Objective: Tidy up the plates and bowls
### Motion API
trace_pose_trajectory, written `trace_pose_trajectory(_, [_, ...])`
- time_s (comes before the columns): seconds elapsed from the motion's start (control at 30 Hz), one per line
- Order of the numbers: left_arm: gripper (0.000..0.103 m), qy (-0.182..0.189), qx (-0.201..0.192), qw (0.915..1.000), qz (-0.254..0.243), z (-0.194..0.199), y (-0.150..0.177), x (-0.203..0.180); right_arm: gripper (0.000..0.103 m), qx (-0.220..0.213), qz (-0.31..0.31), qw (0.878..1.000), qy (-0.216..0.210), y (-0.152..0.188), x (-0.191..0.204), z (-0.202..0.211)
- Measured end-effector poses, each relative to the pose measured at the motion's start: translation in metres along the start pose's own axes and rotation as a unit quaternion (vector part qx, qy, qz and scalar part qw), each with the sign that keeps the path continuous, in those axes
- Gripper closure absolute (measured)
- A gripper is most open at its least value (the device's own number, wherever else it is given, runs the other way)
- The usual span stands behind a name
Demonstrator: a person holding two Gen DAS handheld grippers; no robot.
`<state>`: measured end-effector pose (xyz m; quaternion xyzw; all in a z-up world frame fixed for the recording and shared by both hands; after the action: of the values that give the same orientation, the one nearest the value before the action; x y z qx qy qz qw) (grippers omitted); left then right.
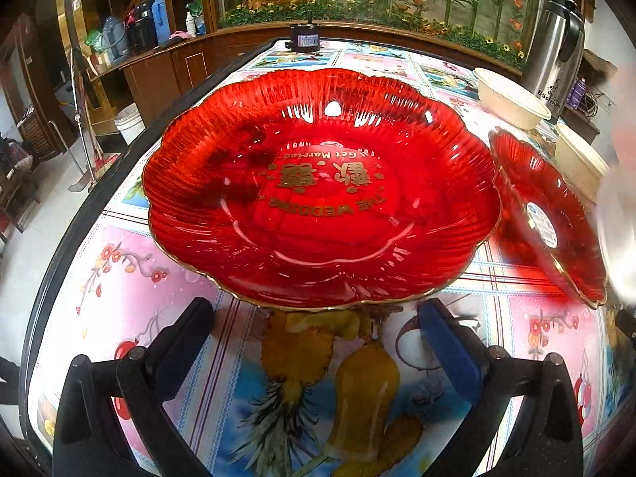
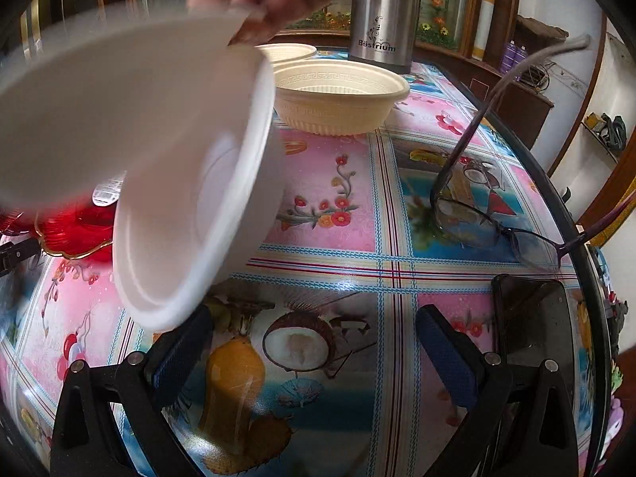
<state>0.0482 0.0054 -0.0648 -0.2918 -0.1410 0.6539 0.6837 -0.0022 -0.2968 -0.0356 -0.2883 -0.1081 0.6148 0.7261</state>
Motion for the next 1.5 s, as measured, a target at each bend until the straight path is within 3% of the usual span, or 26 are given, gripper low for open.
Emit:
trace_pose_trajectory(1.1, [0.000,-0.008,-0.004,0.9999,0.009,0.001,0.000,0.001,0.001,0.000,0.000,1.000,0.000,-0.001,0.001,0.001])
trace_pose_trajectory(1.3, [0.000,0.006,0.028,0.9996,0.000,0.004,0.006,0.001,0.001,0.000,0.000,1.000,0.000,-0.001,0.001,0.001])
trace_pose_trajectory(1.4, [0.000,0.010,0.068,0.9975,0.017,0.009,0.014,-0.003,0.001,0.000,0.000,1.000,0.000,0.000,0.001,0.001])
trace_pose_trajectory(1.5, [0.000,0.034,0.051,0.9977,0.027,0.035,0.018,-0.014,0.001,0.004,0.005,1.000,-0.003,0.000,0.001,0.001])
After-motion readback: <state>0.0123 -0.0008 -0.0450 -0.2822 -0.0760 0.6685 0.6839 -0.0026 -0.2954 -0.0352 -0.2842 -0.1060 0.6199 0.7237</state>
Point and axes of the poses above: each gripper's, at about its wrist camera, not at the fingertips, and z roughly against the way its jaws point, x to its left, y to its underside, the point moved 8 cm from there along -z, roughly the way its jaws point, and after that the axes turned 13 degrees about y, right-handed, at the moved point
